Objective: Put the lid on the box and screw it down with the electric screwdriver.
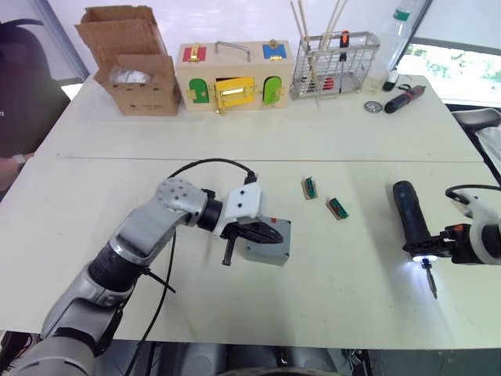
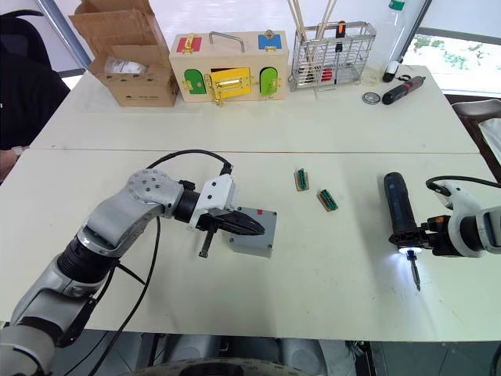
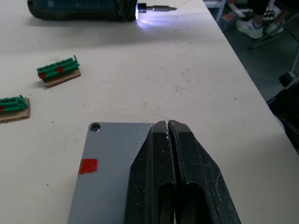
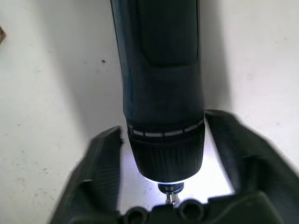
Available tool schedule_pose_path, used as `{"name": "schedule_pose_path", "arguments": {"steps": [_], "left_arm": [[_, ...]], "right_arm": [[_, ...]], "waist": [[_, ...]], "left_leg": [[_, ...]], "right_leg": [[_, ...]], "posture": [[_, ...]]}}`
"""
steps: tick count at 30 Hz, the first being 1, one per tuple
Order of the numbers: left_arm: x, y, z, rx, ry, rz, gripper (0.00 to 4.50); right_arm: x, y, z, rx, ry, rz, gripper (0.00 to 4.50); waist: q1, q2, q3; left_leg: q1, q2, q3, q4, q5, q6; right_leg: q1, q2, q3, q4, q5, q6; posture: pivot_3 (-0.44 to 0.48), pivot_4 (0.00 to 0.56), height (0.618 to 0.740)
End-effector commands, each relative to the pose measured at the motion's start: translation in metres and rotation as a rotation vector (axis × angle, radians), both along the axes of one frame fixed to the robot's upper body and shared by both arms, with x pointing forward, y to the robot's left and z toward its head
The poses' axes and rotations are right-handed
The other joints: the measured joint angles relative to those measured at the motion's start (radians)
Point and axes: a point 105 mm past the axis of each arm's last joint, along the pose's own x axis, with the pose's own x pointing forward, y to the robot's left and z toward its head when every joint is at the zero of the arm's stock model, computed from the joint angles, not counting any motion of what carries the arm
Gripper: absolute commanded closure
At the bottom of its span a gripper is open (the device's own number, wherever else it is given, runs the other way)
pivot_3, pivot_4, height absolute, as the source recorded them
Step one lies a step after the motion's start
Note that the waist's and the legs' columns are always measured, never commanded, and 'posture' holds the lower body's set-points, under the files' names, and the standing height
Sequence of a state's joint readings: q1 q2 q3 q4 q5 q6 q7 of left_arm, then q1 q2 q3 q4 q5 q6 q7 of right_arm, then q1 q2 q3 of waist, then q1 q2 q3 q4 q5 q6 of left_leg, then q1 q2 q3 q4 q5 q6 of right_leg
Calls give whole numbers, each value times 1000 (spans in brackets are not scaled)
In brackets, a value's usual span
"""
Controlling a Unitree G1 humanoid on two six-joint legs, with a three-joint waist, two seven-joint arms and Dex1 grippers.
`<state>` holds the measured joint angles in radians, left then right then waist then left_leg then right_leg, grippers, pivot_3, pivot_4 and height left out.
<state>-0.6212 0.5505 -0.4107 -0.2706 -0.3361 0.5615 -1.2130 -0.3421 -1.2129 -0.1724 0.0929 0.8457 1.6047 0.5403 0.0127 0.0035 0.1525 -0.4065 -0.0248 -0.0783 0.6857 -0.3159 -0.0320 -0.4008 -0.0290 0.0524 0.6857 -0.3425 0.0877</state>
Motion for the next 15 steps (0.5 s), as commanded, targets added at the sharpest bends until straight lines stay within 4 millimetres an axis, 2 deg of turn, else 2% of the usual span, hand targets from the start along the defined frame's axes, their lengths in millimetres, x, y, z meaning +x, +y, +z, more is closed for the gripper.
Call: {"name": "schedule_pose_path", "arguments": {"steps": [1,5,7,9,12,13,15], "left_arm": [[2,1,10,-25,-28,7,4500],[16,8,17,-52,-28,75,4500],[33,17,29,-112,-18,166,4500],[52,27,40,-175,-6,268,4500],[69,46,45,-225,41,396,4500],[71,53,42,-225,63,432,4500],[73,67,29,-188,90,494,4500]], "right_arm": [[4,-2,10,-28,-52,14,11],[18,-9,29,-103,-173,11,11],[36,-9,59,-176,-340,29,11],[49,1,85,-210,-486,70,11],[57,49,112,-102,-743,227,11],[52,74,112,-30,-819,320,11],[35,119,97,96,-897,476,11]], "waist": [[0,0,0],[-1,0,0],[-3,0,0],[-6,0,0],[-10,-2,-1],[-13,-2,-1],[-17,-5,-2]], "left_leg": [[0,0,0,0,0,0],[0,0,0,0,0,0],[0,0,0,0,0,0],[0,0,1,1,0,-1],[0,1,0,0,0,-1],[0,1,0,-1,0,-1],[0,2,-2,-2,1,-2]], "right_leg": [[0,0,0,0,0,0],[0,0,0,0,0,0],[0,0,0,0,0,0],[-2,0,0,3,0,0],[-2,1,0,3,0,0],[-2,2,0,3,0,0],[-2,2,-1,2,0,0]], "posture": [[0,150,740],[0,150,740],[0,150,740],[0,150,740],[0,150,740],[0,150,740],[0,150,740]]}}
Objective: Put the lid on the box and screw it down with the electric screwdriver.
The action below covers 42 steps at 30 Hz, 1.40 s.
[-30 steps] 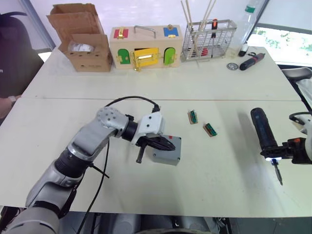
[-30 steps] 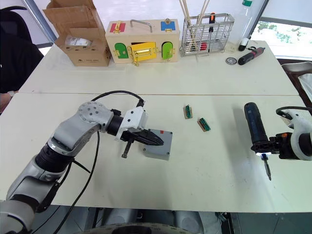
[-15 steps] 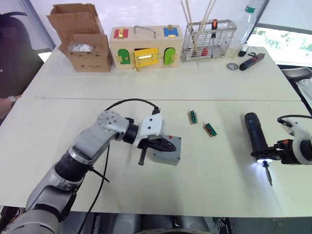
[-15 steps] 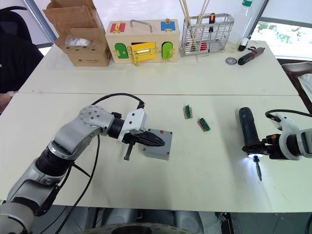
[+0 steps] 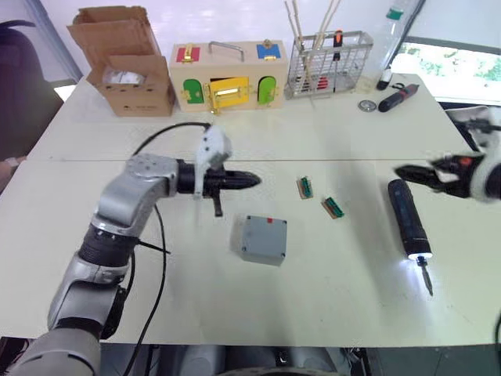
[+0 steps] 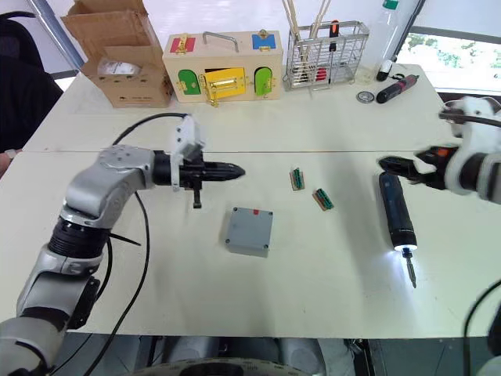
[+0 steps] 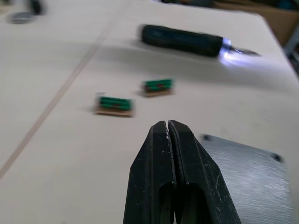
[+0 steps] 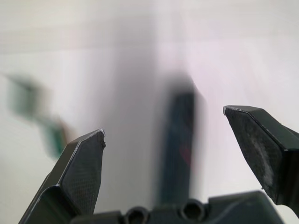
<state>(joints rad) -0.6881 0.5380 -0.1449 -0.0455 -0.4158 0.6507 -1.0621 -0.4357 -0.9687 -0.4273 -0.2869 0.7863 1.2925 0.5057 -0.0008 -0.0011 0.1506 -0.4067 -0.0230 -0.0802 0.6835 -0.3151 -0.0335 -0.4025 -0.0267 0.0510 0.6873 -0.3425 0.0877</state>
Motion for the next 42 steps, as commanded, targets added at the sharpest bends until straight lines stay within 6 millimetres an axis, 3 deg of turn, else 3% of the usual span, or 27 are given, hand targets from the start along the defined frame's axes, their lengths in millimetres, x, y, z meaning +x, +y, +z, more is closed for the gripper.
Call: {"name": "schedule_pose_path", "arguments": {"steps": [1,6,9,15,19,28,37,42], "left_arm": [[2,26,-16,32,55,92,4500],[-10,47,-49,137,128,129,4500],[-27,50,-63,191,157,95,4500],[-41,32,-74,190,194,36,4500],[-44,26,-80,212,194,12,4500],[-46,15,-88,236,181,-39,4500],[-30,-3,-87,211,129,-47,4500],[-10,-9,-89,225,67,-23,4500]], "right_arm": [[-26,67,-15,93,-104,275,11],[-32,96,-59,80,-100,274,11],[-40,96,-76,60,-80,289,666],[-56,106,-104,29,-22,357,2609],[-58,119,-111,51,4,384,4468],[-69,149,-122,67,88,510,4468],[-82,164,-124,81,166,600,4468],[-90,169,-125,88,199,629,4468]], "waist": [[-7,0,0],[-9,0,0],[-7,0,0],[-10,0,0],[-14,0,0],[-11,0,0],[-12,0,0],[-10,0,0]], "left_leg": [[0,1,0,1,1,-1],[-2,-4,0,3,2,-4],[0,-4,-1,5,2,-4],[1,-4,-2,5,1,-1],[1,-3,-2,5,1,-1],[2,-3,-2,4,1,-1],[2,-3,-2,4,1,-1],[2,-3,-2,5,1,-1]], "right_leg": [[0,0,-1,1,0,0],[0,-5,0,1,0,0],[3,-5,0,0,1,1],[4,-5,-1,0,1,1],[4,-4,-1,1,1,1],[4,-4,-1,1,1,1],[5,-3,-1,1,1,1],[5,-3,-1,1,1,1]], "posture": [[0,150,740],[0,150,740],[0,150,740],[0,150,740],[0,150,740],[0,150,740],[0,150,740],[0,150,740]]}}
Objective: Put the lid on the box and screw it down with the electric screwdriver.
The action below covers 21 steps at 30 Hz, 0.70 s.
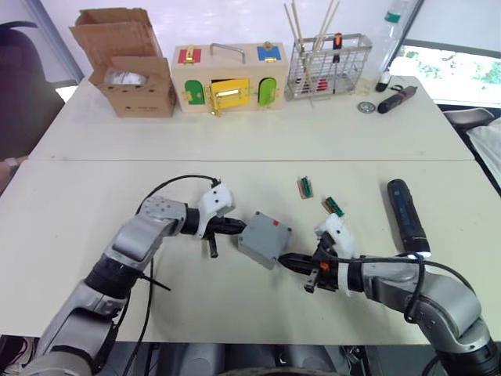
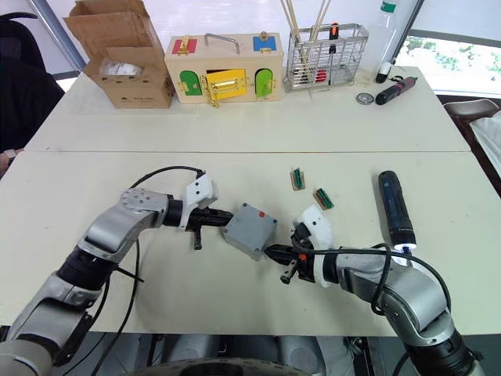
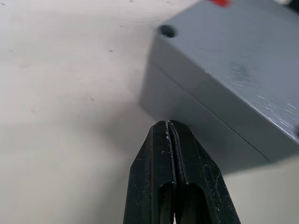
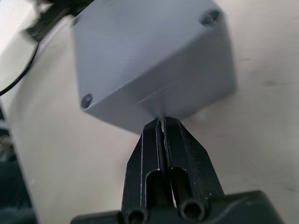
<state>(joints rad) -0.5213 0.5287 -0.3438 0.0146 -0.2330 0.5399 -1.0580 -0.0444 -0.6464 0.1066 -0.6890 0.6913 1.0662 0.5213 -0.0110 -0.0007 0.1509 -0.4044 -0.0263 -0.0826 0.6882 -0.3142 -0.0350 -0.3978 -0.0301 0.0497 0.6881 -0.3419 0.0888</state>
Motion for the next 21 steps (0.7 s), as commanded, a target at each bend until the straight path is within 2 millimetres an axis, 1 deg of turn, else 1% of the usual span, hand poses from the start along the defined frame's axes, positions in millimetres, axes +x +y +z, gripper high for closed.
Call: {"name": "schedule_pose_path", "arguments": {"steps": [1,3,6,8,9,11,13,17,19,21], "left_arm": [[12,-6,7,-5,-80,-5,4500],[20,-4,7,3,-116,20,4500],[27,13,11,16,-122,67,4500],[27,19,13,20,-113,74,4500],[24,23,14,25,-105,64,4500],[7,31,17,38,-62,19,4500],[-10,37,18,47,-9,-21,4500],[-43,43,13,75,91,-77,4500],[-52,44,11,82,113,-84,4500],[-55,40,8,75,111,-80,4500]], "right_arm": [[-8,10,10,30,-26,46,4468],[-6,6,10,17,-39,28,4468],[9,-18,17,-28,-99,-64,4468],[15,-26,20,-41,-121,-98,4468],[18,-30,21,-46,-132,-104,4468],[29,-39,22,-65,-168,-130,4468],[39,-44,20,-86,-202,-136,4468],[57,-44,21,-97,-261,-126,4468],[62,-43,22,-97,-281,-120,4468],[67,-39,23,-90,-291,-97,4468]], "waist": [[0,0,0],[-2,0,0],[-2,0,0],[-3,0,0],[-3,0,0],[-7,0,0],[-7,0,0],[-4,0,0],[-1,0,0],[1,0,0]], "left_leg": [[0,0,0,0,0,0],[0,0,0,0,0,0],[0,0,0,0,0,0],[0,0,0,0,0,0],[0,0,0,0,0,0],[0,0,0,-1,0,0],[0,0,0,-2,0,0],[1,0,0,-2,0,0],[0,0,0,-2,0,0],[0,0,0,-2,0,0]], "right_leg": [[0,0,0,0,0,0],[0,0,0,0,0,0],[0,0,0,0,0,0],[-1,0,0,0,0,0],[0,0,0,0,0,0],[-1,1,0,0,0,0],[-1,1,0,0,0,0],[-1,0,1,0,0,0],[-1,0,0,0,0,0],[0,0,0,0,0,0]], "posture": [[0,150,740],[0,150,740],[0,150,740],[0,150,740],[0,150,740],[0,150,740],[0,150,740],[0,150,740],[0,150,740],[0,150,740]]}}
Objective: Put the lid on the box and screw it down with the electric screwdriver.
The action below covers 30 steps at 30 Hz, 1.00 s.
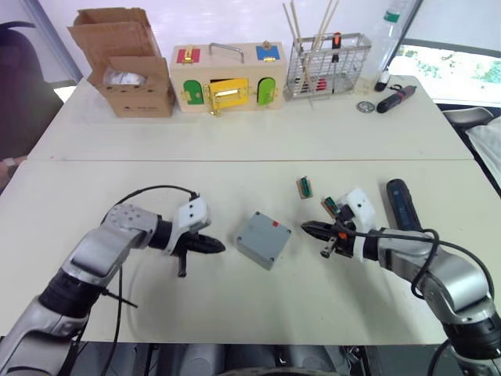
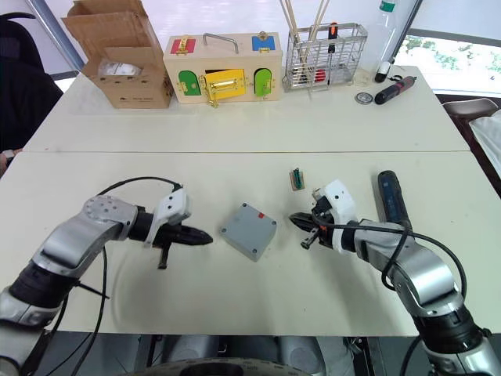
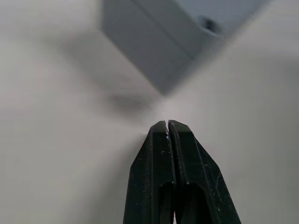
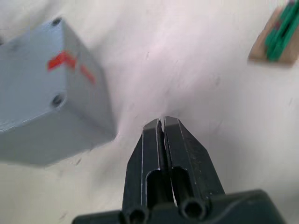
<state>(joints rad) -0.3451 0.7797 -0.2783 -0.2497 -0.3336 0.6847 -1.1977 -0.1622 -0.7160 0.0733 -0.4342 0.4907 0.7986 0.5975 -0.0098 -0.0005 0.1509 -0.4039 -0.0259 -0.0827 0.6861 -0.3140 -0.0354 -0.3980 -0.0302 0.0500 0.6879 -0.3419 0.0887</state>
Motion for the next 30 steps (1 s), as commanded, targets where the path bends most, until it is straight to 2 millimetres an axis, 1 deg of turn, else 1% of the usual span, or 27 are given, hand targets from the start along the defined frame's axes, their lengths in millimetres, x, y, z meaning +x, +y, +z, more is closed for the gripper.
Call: {"name": "schedule_pose_path", "arguments": {"steps": [1,4,8,11,15,20,25,30], "left_arm": [[-5,-10,9,-41,-33,-12,4500],[-3,-20,9,-72,-42,7,4500],[6,-30,6,-102,-58,44,4500],[13,-35,3,-114,-79,70,4500],[21,-36,3,-118,-110,102,4500],[29,-37,1,-98,-148,99,4500],[33,-39,0,-88,-166,87,4500],[37,-40,0,-81,-190,84,4500]], "right_arm": [[6,10,8,13,-48,59,4468],[7,16,7,19,-42,100,4468],[6,24,4,34,-25,141,4468],[4,25,1,25,-9,149,4468],[-9,30,-1,45,27,171,4468],[-19,35,-4,57,64,178,4468],[-25,36,-11,28,88,177,4468],[-29,37,-12,27,110,183,4468]], "waist": [[-1,0,0],[-1,0,0],[-4,0,0],[-2,0,0],[-1,0,0],[-3,0,0],[-2,0,0],[-2,0,0]], "left_leg": [[0,0,0,0,0,0],[0,0,0,0,0,0],[0,0,0,0,0,0],[0,0,0,0,0,0],[0,0,0,0,0,0],[0,0,0,0,0,0],[0,0,0,0,0,0],[0,0,0,0,0,0]], "right_leg": [[0,0,0,0,0,0],[0,0,0,0,0,0],[0,0,0,0,0,0],[0,0,0,0,0,0],[0,0,0,0,0,0],[0,0,0,0,0,0],[0,0,0,0,0,0],[0,0,0,1,0,0]], "posture": [[0,150,740],[0,150,740],[0,150,740],[0,150,740],[0,150,740],[0,150,740],[0,150,740],[0,150,740]]}}
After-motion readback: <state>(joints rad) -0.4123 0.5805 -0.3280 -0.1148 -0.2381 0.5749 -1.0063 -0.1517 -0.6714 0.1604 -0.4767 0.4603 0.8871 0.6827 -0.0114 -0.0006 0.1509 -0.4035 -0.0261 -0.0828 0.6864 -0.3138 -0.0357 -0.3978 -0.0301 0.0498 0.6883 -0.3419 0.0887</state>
